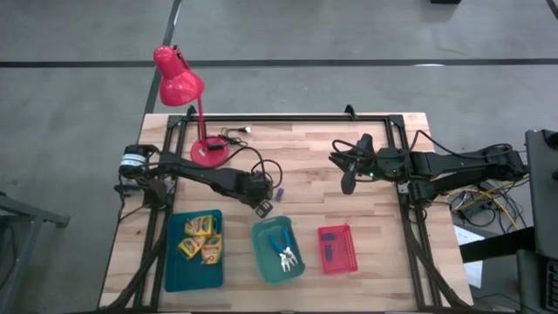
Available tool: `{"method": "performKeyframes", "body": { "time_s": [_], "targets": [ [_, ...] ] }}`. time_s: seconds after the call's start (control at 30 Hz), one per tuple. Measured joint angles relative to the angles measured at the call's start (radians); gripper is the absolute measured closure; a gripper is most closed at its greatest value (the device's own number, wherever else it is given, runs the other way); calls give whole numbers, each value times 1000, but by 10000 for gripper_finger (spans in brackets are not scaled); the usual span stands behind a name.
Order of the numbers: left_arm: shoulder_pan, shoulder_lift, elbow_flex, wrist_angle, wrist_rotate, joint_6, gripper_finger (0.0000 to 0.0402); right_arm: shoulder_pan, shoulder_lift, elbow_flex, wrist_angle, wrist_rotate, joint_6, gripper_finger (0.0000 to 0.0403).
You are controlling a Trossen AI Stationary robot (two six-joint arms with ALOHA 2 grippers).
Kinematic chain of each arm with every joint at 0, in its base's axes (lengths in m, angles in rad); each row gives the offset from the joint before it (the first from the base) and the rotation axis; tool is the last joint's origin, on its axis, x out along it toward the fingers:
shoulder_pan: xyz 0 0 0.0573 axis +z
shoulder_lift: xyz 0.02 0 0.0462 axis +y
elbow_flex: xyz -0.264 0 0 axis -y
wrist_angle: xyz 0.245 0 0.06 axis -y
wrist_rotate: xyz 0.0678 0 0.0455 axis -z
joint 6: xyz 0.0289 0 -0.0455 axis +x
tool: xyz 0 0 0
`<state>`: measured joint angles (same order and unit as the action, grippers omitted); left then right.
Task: Pick & Place School Supplies
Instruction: Put the purple eraser into the red bin
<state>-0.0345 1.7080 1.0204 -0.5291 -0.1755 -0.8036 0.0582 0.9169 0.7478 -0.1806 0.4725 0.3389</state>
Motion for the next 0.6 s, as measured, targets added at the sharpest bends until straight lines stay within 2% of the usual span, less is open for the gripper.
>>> {"method": "performKeyframes", "body": {
  "time_s": [0.3,0.6],
  "targets": [
    [2,-25,22,-15,-30,0,336,0,0,0,-1,0,0,344],
    [2,-129,94,-31,-158,72,336,0,0,0,-1,0,0,344]
  ]
}}
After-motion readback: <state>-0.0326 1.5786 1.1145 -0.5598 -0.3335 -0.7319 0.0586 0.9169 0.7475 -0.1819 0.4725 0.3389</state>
